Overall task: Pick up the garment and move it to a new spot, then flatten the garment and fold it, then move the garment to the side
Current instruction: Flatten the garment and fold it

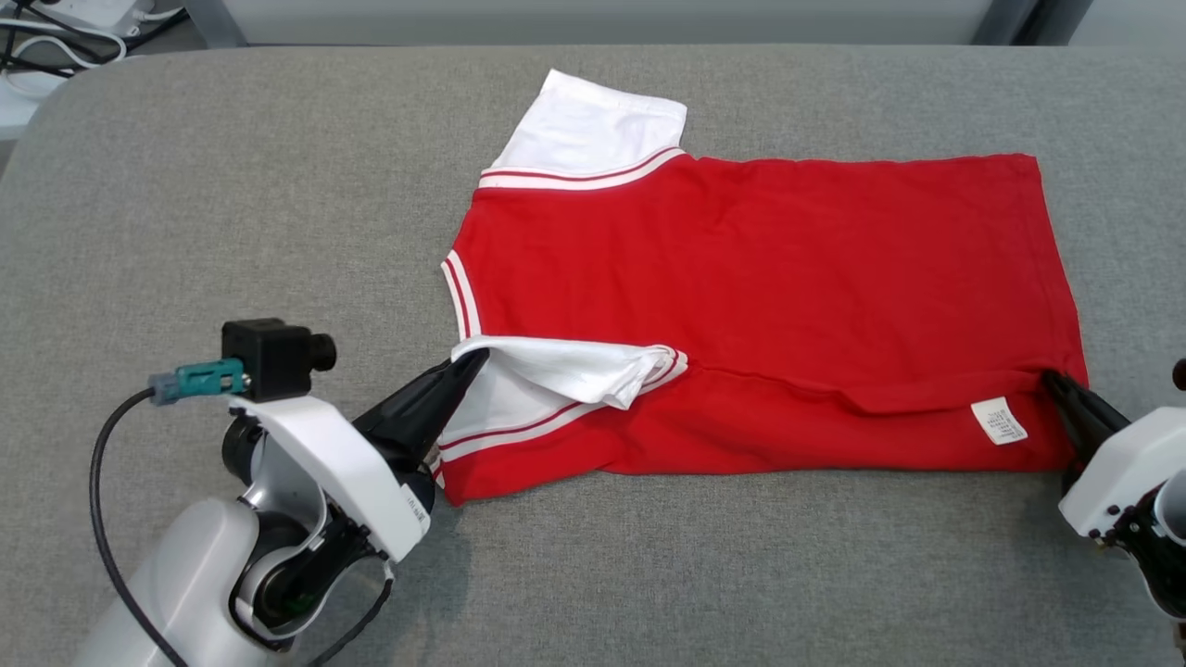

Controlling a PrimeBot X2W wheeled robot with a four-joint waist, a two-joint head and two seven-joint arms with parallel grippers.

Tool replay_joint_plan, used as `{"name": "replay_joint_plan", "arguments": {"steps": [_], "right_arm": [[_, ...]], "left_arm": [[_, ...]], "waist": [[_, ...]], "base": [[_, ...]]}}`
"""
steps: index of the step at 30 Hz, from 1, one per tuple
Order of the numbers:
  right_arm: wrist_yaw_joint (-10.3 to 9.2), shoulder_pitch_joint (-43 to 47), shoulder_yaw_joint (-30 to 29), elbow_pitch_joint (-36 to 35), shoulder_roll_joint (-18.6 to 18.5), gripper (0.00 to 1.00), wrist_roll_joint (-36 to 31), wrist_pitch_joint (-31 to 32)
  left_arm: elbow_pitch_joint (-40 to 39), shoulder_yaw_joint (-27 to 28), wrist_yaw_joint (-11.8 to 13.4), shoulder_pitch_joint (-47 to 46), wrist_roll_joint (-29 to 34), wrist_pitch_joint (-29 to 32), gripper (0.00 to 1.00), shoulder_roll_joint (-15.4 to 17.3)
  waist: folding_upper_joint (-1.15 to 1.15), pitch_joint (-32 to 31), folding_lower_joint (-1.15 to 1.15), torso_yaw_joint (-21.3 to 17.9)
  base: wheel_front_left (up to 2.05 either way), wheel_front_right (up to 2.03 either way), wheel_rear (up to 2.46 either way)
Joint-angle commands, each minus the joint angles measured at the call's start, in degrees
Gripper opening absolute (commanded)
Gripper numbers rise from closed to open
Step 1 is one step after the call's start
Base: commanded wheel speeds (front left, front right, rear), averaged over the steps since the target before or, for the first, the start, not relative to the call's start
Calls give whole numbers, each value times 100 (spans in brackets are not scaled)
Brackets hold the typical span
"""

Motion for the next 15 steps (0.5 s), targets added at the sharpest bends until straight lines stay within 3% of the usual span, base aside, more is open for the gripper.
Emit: {"name": "replay_joint_plan", "arguments": {"steps": [1, 15], "right_arm": [[20, -110, 117, -48, -161, 0, 58, -82], [20, -966, 951, 767, -400, 0, 267, -741]], "left_arm": [[-48, 170, -40, -344, -79, -77, 0, 149], [1463, -1129, -41, -1682, -396, -821, 0, 404]], "waist": [[0, 43, 0, 2], [0, 360, 0, -109]], "base": [[0, 0, 0], [0, 0, 0]]}}
